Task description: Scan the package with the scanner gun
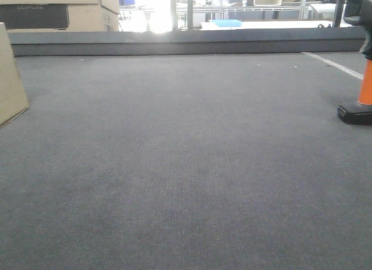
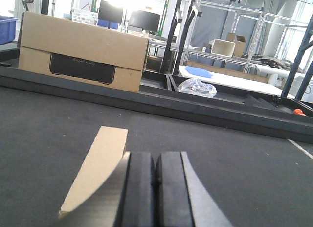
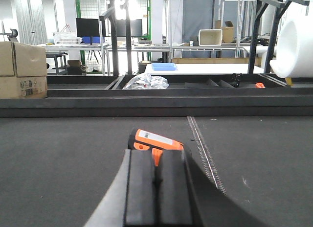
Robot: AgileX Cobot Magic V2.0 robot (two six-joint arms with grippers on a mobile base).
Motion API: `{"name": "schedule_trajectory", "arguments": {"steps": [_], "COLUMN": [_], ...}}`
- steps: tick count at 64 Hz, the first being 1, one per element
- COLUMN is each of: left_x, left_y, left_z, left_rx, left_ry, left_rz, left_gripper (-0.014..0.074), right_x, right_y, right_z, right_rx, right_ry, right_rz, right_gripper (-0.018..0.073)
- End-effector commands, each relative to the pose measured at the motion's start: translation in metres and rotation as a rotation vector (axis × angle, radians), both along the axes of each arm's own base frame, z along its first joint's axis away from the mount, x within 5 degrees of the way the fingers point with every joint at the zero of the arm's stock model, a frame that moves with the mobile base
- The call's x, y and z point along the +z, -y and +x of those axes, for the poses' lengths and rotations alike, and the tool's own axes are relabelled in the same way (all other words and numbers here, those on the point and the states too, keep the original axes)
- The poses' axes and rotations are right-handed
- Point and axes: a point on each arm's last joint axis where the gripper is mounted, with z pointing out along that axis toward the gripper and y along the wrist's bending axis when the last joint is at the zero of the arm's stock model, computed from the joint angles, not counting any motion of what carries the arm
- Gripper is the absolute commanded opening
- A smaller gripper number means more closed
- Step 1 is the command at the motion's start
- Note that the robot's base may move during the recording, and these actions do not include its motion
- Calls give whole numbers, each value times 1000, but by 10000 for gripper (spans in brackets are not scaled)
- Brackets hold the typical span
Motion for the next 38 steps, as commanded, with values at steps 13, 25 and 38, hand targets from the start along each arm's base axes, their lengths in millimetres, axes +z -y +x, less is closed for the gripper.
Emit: {"name": "schedule_trajectory", "arguments": {"steps": [13, 25, 38], "left_x": [1, 1, 1], "left_y": [0, 0, 0], "left_z": [-1, -1, -1], "left_rx": [7, 7, 7], "left_ry": [19, 19, 19], "left_rz": [3, 3, 3], "left_gripper": [-111, -111, -111], "right_x": [-18, -59, -95], "right_y": [-2, -4, -3], "right_z": [2, 1, -1], "right_rx": [19, 49, 37], "right_ry": [21, 9, 37], "right_rz": [-77, -56, -59], "right_gripper": [-161, -161, -161]}}
